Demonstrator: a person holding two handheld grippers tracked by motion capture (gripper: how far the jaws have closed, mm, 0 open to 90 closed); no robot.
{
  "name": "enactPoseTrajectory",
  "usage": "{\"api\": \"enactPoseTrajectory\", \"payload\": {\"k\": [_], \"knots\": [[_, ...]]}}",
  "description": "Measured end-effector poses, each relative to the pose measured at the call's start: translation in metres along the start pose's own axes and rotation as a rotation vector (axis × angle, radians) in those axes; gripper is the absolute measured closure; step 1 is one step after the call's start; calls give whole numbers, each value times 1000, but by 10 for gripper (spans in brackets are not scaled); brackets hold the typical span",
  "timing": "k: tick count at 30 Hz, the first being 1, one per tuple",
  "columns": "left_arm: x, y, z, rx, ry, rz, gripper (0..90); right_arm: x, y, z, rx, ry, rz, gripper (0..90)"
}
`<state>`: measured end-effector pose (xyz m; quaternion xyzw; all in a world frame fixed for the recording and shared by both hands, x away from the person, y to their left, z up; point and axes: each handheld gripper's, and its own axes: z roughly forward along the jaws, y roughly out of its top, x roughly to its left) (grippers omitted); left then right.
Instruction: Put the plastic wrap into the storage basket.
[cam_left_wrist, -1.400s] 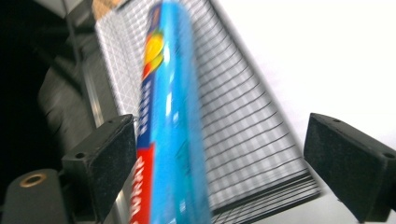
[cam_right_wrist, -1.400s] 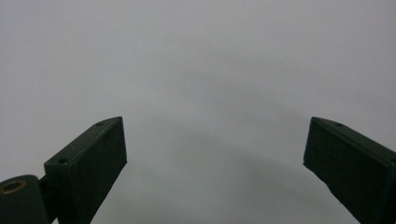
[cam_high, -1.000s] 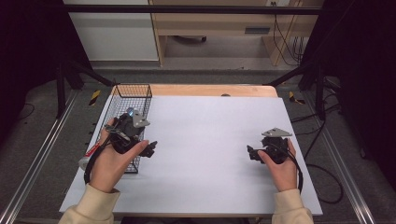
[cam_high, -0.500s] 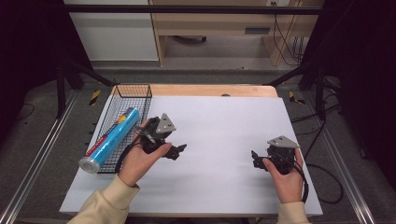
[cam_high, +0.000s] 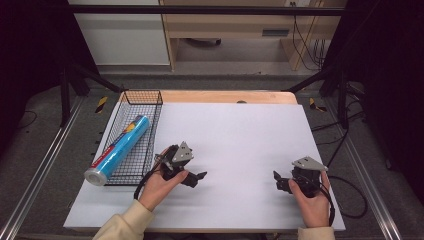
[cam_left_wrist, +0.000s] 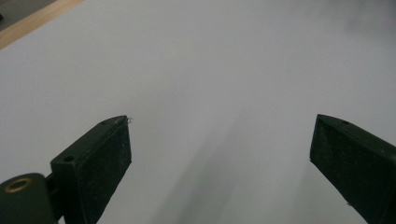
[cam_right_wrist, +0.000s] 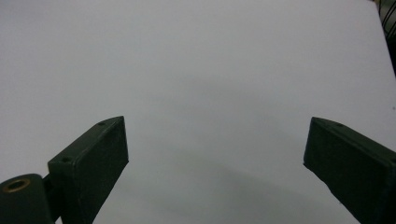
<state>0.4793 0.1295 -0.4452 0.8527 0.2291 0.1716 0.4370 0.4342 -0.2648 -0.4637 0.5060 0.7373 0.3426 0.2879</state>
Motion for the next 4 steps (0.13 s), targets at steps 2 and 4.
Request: {"api": "enactPoseTrajectory", "payload": {"k": [2,4], "knots": [[-6,-6,-3,-34,-5,5,62,-2,-4,1,-22,-3,1,68],[-12,-12,-5,-43,9,31,58,-5,-6,2,-54,-19,1,68]]}}
